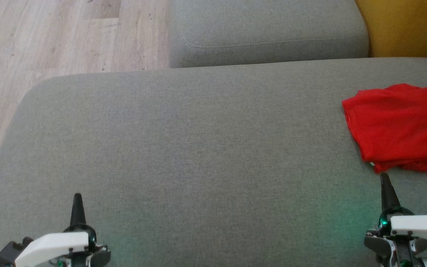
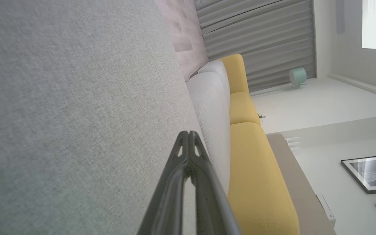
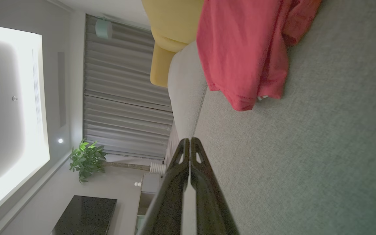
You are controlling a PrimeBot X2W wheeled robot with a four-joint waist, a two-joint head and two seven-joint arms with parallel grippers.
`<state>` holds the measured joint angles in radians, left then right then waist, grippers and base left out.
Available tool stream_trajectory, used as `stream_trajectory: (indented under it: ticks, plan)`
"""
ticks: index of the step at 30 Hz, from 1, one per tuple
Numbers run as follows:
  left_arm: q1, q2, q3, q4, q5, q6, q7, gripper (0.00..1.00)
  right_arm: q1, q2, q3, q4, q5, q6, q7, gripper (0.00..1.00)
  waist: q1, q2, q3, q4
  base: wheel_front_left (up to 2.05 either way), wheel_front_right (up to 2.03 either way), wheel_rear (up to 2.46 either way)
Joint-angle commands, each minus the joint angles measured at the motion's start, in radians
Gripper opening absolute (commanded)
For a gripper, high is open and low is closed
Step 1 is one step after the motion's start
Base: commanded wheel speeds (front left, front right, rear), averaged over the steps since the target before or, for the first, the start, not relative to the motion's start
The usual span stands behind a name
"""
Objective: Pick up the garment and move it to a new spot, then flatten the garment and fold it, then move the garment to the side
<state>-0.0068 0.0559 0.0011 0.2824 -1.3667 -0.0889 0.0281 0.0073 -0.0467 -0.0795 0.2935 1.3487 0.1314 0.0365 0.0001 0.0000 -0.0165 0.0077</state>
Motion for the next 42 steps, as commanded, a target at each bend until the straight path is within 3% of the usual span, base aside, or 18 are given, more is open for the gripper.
stream_trajectory:
  ticks: [1,23,42]
  plan:
    - [-0.061,0.008,0.038,-0.035,-0.028,-0.009,0.010,0.00,-0.069,-0.012,0.009,-0.041,0.030,-0.001,0.007,0.00,-0.0001,0.0000,0.001,0.000,0.00,0.00,0.00]
    - [-0.100,0.006,0.097,-0.038,-0.255,-0.042,0.072,0.00,-0.114,-0.011,-0.024,-0.049,0.269,-0.001,0.068,0.00,-0.0001,0.0000,0.020,-0.008,0.00,0.00,0.00]
    - [-0.100,0.003,0.101,-0.037,-0.252,-0.042,0.075,0.00,-0.115,-0.010,-0.027,-0.049,0.266,-0.001,0.071,0.00,-0.0001,0.0000,0.020,-0.008,0.00,0.00,0.00]
